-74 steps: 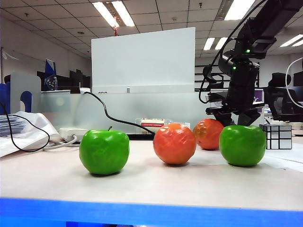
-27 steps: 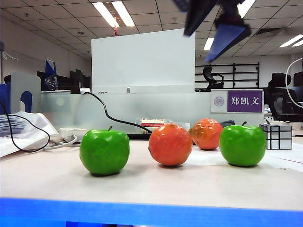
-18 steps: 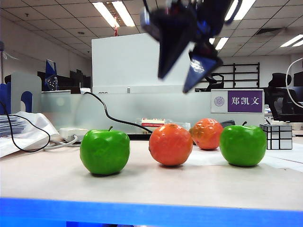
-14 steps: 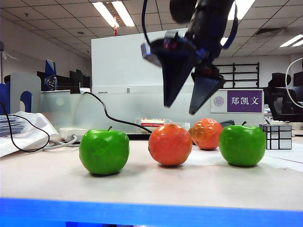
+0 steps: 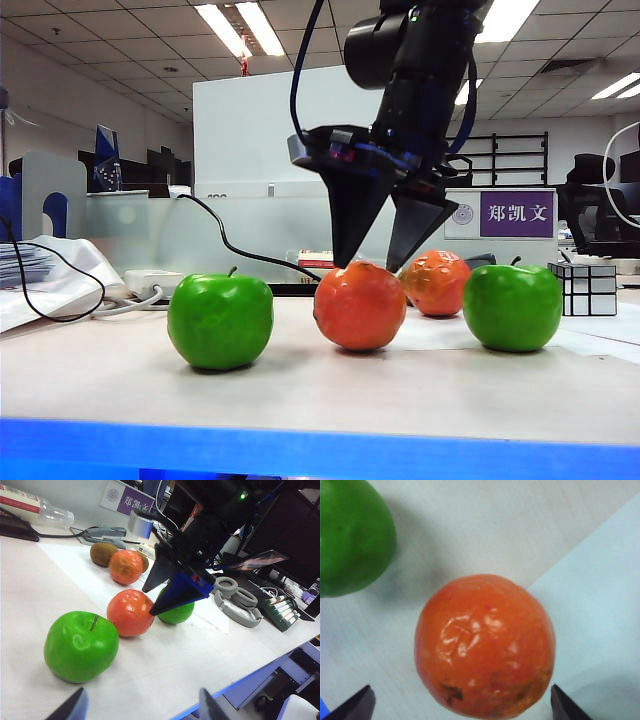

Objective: Put the same fruits together.

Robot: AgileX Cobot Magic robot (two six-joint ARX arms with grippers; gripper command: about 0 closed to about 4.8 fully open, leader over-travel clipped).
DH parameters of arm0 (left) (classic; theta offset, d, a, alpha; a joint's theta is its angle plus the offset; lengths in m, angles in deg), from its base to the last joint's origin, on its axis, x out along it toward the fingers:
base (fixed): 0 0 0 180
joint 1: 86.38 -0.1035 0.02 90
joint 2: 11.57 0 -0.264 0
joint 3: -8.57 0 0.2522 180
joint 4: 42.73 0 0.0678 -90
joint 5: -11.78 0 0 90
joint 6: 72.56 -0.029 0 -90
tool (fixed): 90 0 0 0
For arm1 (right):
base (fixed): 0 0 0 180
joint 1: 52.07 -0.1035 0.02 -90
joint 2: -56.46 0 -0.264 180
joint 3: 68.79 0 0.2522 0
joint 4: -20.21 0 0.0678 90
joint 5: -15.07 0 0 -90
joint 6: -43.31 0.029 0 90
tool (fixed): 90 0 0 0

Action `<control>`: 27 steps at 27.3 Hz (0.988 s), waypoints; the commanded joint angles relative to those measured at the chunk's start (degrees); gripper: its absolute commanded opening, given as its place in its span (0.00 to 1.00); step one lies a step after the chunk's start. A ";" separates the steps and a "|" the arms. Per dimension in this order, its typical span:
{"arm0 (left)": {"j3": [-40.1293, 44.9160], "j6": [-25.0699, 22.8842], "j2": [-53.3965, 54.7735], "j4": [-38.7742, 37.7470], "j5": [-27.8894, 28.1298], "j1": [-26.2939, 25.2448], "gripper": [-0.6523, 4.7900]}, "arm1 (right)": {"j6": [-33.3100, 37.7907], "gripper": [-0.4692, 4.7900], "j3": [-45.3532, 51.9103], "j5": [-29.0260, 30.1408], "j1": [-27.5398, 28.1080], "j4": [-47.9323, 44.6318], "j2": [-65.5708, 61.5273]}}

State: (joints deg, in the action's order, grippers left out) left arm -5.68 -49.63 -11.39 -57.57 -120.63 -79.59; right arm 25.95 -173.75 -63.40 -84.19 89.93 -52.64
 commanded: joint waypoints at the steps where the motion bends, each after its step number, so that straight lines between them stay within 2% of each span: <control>1: -0.09 -0.07 -0.07 0.76 0.15 -0.07 0.66 | 0.22 1.00 -0.31 0.13 -1.05 -1.14 -0.96; 18: -0.09 -0.24 -0.07 0.72 0.17 -0.09 0.66 | 0.85 1.00 -0.31 -0.07 -1.90 -4.50 -4.13; 27: -0.09 -0.24 -0.07 0.70 0.15 -0.11 0.66 | 1.31 1.00 -0.31 -0.04 -2.10 -3.43 -6.58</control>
State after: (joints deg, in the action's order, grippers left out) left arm -5.68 -49.67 -11.39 -57.57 -120.44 -79.59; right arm 27.04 -174.12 -62.90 -86.07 85.89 -58.54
